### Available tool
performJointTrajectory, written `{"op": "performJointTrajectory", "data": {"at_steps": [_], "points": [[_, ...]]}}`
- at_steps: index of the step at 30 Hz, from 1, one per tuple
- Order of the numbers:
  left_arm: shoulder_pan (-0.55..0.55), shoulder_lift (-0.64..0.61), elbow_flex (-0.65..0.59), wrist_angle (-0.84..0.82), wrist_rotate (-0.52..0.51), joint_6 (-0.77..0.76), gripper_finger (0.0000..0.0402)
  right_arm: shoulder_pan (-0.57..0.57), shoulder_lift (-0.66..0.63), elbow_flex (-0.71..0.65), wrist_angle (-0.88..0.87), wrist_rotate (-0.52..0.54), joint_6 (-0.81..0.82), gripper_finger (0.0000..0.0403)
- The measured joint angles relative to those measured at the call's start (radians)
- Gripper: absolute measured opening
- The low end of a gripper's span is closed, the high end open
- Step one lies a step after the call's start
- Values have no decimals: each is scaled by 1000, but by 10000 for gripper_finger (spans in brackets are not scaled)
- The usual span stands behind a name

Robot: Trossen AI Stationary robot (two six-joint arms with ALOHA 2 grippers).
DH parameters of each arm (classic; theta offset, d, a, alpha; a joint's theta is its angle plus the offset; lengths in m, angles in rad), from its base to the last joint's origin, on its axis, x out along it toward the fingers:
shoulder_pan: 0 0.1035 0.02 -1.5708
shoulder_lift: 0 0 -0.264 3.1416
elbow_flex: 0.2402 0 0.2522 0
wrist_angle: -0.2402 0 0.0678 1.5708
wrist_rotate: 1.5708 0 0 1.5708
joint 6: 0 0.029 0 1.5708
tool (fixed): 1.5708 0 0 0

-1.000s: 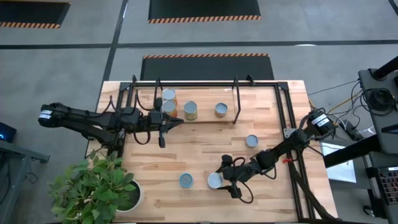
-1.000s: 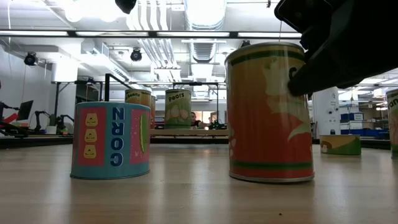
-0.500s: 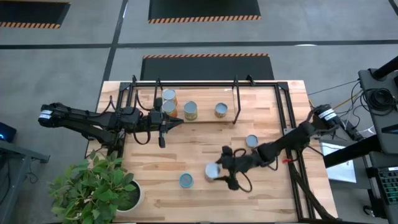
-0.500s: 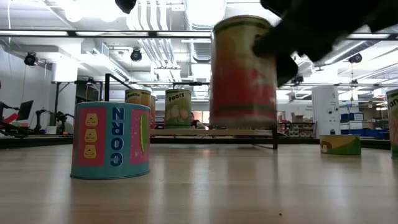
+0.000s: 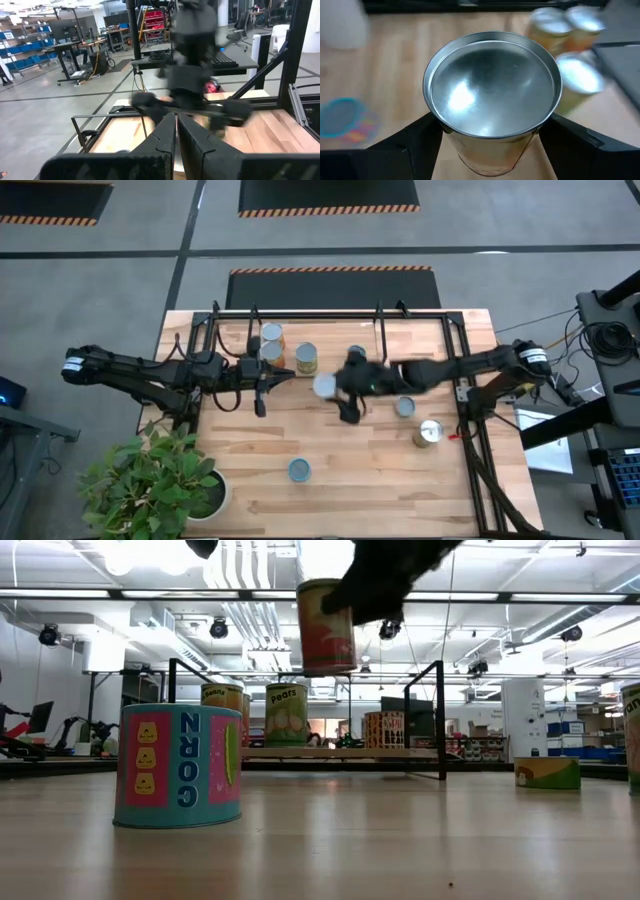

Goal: Pick and place cans onto a shelf
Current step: Put the big orange canned corn on the shelf aligned with the other big green canned pear

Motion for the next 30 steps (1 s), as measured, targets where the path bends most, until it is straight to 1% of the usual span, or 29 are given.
{"op": "performJointTrajectory", "data": {"at_steps": [2,7,10,15,17,21,25,27,30], "points": [[0,-2,0,-1,0,0,1,-42,2,56,-26,0,-56,284],[0,-4,0,-1,0,0,1,-160,2,168,-28,-8,-161,284],[0,-4,0,0,0,0,1,-239,24,190,2,-4,-199,284],[0,-4,0,2,0,0,1,-363,98,186,80,-10,-173,284],[0,-4,0,2,0,0,1,-406,136,186,126,-46,-170,284],[0,-4,0,3,0,0,1,-477,218,193,217,-176,-128,284],[0,-4,0,3,0,0,1,-527,290,202,273,-287,-120,284],[0,-4,0,3,0,4,1,-542,317,202,293,-316,-115,284],[0,-4,0,3,0,4,1,-551,349,202,311,-324,-113,284]]}}
